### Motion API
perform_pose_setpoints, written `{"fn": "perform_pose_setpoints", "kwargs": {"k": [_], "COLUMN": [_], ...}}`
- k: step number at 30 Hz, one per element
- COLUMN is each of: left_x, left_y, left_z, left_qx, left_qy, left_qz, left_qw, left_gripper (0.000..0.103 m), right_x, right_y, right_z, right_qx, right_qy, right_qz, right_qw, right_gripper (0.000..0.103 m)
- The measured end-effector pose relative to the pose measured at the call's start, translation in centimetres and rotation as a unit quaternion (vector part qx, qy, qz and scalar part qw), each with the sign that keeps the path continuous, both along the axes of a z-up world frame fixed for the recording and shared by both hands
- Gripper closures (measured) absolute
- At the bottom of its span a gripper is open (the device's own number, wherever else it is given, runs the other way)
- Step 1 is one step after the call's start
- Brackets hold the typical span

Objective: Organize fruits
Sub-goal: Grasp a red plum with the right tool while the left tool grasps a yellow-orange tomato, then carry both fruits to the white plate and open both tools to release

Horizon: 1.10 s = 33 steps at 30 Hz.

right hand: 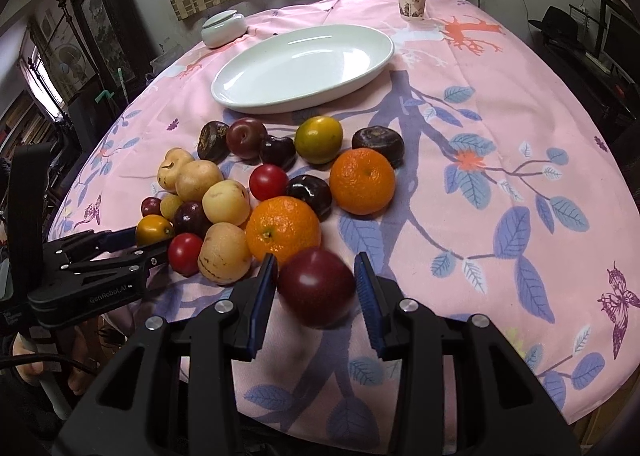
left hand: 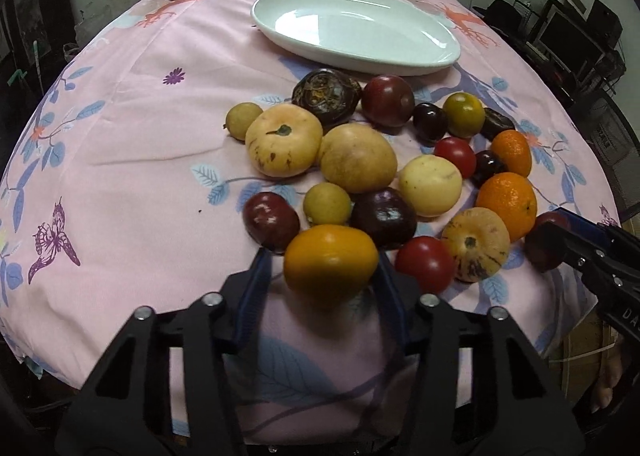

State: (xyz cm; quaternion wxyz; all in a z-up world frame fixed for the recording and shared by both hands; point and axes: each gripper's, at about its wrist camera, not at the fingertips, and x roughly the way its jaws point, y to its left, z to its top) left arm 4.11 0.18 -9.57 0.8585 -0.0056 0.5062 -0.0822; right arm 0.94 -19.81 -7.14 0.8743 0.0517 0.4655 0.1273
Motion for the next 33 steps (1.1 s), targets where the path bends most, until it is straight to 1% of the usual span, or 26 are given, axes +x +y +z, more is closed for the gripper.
{"fn": "perform_pose_setpoints", "kwargs": {"k": [5, 13, 16, 19, 22, 28, 33], "left_x": [-0.3, -0.5, -0.5, -0.5, -0.6, -0.8, -0.5], "left_y": [0.0, 0.2, 0.4, 0.7, 1.2, 1.6, 1.8], "left_z": [0.3, 0.3, 0.3, 0.4, 0.8, 2.0, 2.9], "left_qx": [-0.005, -0.005, -0.009, -0.008, -0.017, -0.020, -0.026], "left_qy": [-0.003, 0.000, -0.002, -0.005, -0.011, -0.024, -0.028], "left_qz": [0.001, 0.002, 0.000, 0.004, 0.007, 0.007, 0.002], "left_qw": [1.0000, 1.0000, 1.0000, 0.9999, 0.9998, 0.9995, 0.9993], "left_gripper": [0.060, 0.060, 0.060, 0.060, 0.060, 0.060, 0.060], "right_x": [-0.3, 0.3, 1.2, 0.8, 0.2, 0.1, 0.9], "right_y": [0.1, -0.5, -0.2, -0.5, -0.1, 0.1, 0.6], "right_z": [0.6, -1.0, -2.2, -2.1, -1.1, 0.1, 1.1], "right_qx": [-0.001, 0.001, -0.013, 0.007, -0.003, 0.003, 0.007], "right_qy": [-0.015, 0.022, 0.043, 0.025, 0.003, -0.006, -0.013], "right_qz": [0.003, -0.007, -0.007, -0.012, -0.010, -0.007, 0.010], "right_qw": [1.000, 1.000, 0.999, 1.000, 1.000, 1.000, 1.000], "right_gripper": [0.062, 0.062, 0.062, 0.064, 0.064, 0.064, 0.064]}}
